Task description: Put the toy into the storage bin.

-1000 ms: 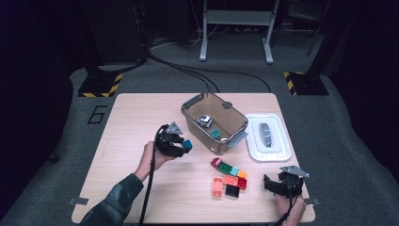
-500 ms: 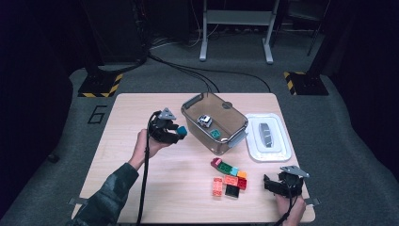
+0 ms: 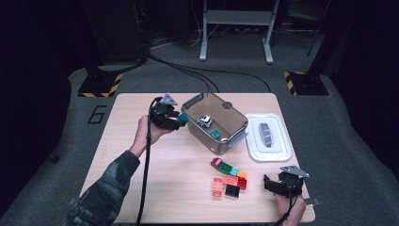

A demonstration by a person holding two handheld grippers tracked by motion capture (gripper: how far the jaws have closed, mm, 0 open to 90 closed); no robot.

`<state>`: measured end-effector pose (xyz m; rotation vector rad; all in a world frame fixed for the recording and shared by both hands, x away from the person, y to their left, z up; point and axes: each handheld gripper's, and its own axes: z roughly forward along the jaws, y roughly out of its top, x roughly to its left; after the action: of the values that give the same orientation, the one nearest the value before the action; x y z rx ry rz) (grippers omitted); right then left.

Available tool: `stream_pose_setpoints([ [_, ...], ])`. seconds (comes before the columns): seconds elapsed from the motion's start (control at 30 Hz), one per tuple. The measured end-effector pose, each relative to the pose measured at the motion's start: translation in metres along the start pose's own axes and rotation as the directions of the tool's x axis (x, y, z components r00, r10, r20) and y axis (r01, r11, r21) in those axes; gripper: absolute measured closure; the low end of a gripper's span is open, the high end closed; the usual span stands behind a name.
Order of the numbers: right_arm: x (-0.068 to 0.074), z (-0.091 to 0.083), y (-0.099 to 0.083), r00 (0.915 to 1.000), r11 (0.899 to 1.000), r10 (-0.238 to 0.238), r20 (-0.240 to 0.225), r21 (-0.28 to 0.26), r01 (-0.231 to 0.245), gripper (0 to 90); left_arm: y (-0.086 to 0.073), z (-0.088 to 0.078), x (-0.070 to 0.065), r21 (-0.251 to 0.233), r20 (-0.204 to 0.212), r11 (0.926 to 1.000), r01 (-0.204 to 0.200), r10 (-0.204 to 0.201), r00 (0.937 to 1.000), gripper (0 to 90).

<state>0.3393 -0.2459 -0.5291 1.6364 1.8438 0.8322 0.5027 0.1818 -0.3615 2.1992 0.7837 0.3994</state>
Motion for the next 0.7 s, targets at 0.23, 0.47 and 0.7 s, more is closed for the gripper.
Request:
stream_pose_setpoints([
  [0.23,0.0,0.0,0.0,1.0,1.0,-0.001,0.0,0.006,0.001,10.4,0.02,0.009,0.005,0.01,0.004,0.9999,0.005,-0.006,1.0,47.8],
  [0.47,0.0,0.0,0.0,1.0,1.0,0.0,-0.001,0.001,0.0,10.4,0.031,0.023,0.007,0.028,0.019,0.9993,0.026,-0.026,0.9995,47.8],
  [0.7,0.0,0.0,0.0,1.0,1.0,0.0,-0.002,0.0,0.0,10.4,0.036,0.039,0.005,0.054,0.023,0.9978,0.04,-0.041,0.9989,47.8],
])
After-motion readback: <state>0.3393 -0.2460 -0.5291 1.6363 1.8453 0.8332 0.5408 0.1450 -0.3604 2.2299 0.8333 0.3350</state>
